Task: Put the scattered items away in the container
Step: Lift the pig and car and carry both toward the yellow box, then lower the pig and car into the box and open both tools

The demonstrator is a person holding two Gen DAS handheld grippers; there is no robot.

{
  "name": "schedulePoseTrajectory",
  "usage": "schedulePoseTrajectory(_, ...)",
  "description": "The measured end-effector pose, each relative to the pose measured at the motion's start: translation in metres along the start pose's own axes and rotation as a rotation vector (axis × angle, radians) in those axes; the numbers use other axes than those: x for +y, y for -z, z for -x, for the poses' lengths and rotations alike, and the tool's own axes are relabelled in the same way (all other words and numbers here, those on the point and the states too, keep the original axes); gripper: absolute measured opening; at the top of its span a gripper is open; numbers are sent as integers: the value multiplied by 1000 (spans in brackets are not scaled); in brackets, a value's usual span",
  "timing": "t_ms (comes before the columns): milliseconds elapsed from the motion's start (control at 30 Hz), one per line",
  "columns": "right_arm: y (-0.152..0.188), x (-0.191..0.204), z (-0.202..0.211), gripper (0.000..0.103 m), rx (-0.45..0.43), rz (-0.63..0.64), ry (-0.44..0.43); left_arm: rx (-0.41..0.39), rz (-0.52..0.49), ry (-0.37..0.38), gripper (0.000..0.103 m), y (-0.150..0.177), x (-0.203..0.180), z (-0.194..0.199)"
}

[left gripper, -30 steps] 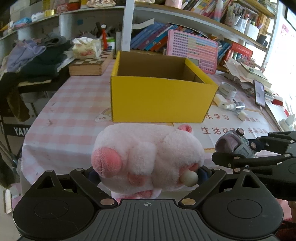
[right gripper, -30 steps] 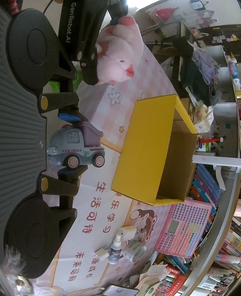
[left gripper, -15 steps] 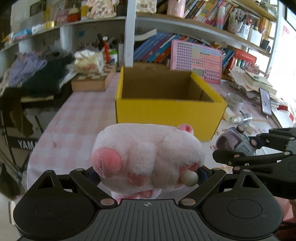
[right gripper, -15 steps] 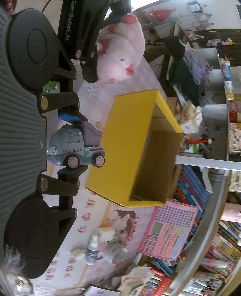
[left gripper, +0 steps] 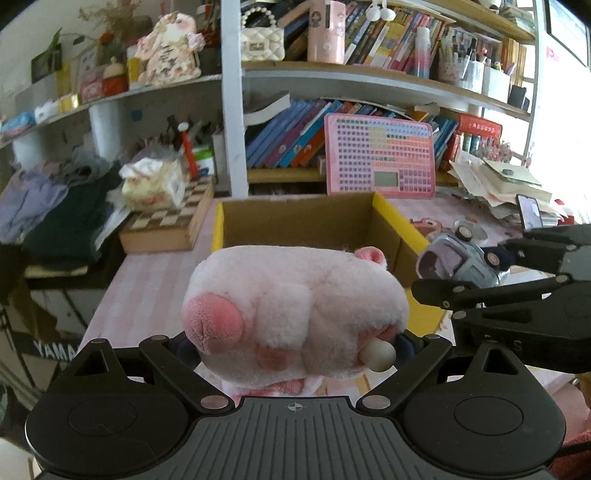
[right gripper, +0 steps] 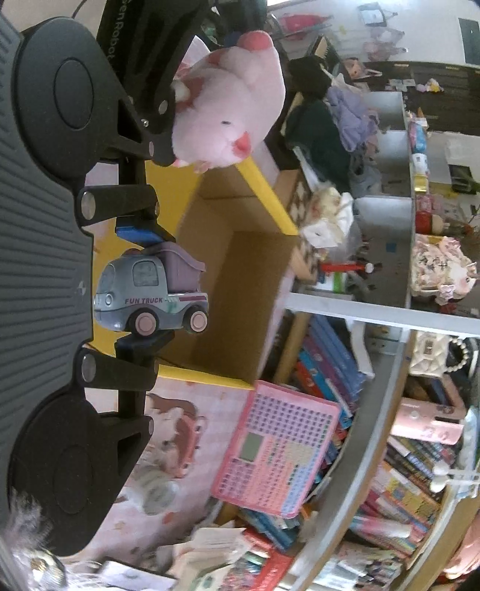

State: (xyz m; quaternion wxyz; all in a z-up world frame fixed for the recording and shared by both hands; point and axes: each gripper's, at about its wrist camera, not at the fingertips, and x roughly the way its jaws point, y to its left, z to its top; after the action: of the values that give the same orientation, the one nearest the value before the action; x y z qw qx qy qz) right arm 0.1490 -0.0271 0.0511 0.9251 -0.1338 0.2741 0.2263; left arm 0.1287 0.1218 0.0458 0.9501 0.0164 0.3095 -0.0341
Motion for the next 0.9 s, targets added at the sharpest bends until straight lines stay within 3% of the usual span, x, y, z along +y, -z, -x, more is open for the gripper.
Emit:
schedulePoseTrajectory(300, -41, -34, -51, 43, -18, 66, -27, 2, -106, -18, 96, -47, 0, -50)
schedulePoseTrajectory(467, -60, -43, -95, 43, 12, 210, -63, 56, -213, -25, 96, -68, 3, -88)
schedulePoseTrajectory(700, -65, -45, -169, 43, 149, 415, -128, 213, -377, -7, 96, -80, 7, -154)
schedulePoseTrajectory(900, -55, -47, -199, 43, 252, 467, -175, 310, -424, 20, 96, -77, 10, -186)
